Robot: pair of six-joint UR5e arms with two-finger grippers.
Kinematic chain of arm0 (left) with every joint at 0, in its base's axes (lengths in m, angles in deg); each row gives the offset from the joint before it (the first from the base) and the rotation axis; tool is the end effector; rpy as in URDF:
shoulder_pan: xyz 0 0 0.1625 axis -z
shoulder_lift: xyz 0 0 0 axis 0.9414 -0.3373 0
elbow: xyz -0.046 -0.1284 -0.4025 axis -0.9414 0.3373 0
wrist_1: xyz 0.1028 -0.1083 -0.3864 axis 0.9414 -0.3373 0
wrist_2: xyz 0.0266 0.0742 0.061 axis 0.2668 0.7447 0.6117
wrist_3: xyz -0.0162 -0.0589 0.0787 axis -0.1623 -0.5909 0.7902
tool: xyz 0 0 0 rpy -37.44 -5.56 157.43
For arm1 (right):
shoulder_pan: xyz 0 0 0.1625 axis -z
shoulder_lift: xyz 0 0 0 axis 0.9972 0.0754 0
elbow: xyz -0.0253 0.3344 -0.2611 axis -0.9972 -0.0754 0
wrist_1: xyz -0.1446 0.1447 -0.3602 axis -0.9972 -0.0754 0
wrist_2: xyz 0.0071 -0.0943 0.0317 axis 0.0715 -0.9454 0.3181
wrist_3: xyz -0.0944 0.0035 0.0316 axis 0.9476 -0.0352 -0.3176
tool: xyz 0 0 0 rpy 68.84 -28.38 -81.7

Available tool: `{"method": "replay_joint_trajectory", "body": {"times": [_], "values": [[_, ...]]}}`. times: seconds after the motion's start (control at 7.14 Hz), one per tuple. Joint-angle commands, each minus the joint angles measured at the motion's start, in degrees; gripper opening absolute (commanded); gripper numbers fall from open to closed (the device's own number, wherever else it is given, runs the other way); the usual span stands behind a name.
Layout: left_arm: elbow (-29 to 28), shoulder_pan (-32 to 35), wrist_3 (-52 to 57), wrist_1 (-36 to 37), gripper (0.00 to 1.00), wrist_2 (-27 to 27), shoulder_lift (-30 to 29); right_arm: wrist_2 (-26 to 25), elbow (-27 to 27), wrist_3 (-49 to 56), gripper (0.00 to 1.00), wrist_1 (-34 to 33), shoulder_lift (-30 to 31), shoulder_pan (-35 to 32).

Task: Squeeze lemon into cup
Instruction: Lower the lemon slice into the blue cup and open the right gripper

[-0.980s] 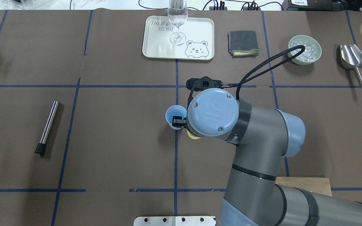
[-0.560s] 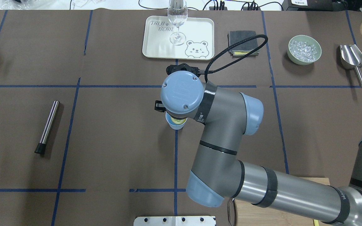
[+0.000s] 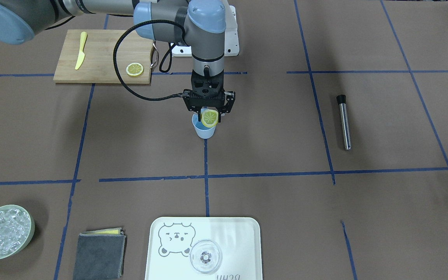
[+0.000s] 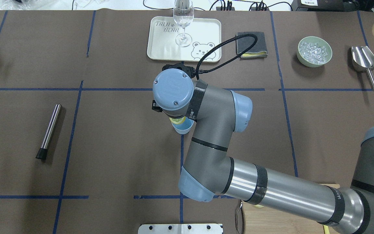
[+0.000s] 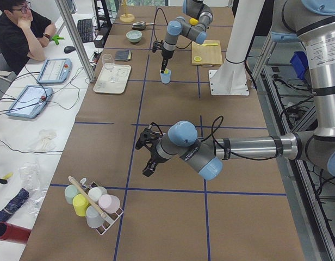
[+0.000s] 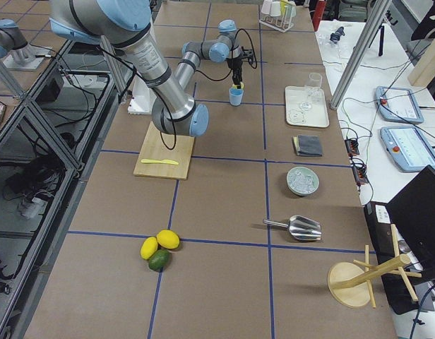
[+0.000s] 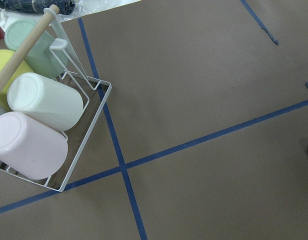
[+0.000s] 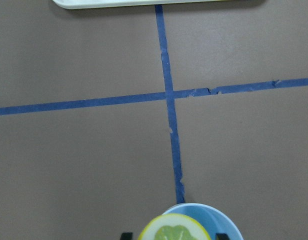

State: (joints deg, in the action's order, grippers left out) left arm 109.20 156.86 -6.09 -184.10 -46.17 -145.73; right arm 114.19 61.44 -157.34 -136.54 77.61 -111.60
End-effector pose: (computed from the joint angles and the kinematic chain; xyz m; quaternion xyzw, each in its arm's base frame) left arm -0.0407 -0.4024 0.5959 0.2790 0.3870 0.0674 0.8763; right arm -0.5901 -0.4261 0.1289 0.0919 -0.3799 0.0946 0.9156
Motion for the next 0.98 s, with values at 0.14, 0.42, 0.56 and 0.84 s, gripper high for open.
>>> {"method": "replay_joint_trajectory", "body": {"times": [0.14, 0.42, 0.56, 0.84], "values": [[0.01, -0.09, -0.03, 0.02, 1.0, 0.0, -0.09, 1.53, 2.59, 0.04, 0.64, -0.07, 2.22, 0.0], [0.01, -0.09, -0.03, 0.11, 1.0, 0.0, -0.26, 1.44, 2.51, 0.13, 0.64, -0.07, 2.32, 0.0], [-0.08, -0.09, -0.03, 0.11, 1.0, 0.0, -0.35, 1.44, 2.51, 0.13, 0.69, -0.07, 2.32, 0.0], [-0.08, -0.09, -0.03, 0.11, 1.0, 0.0, -0.35, 1.44, 2.6, 0.13, 0.76, -0.07, 2.23, 0.0]]}}
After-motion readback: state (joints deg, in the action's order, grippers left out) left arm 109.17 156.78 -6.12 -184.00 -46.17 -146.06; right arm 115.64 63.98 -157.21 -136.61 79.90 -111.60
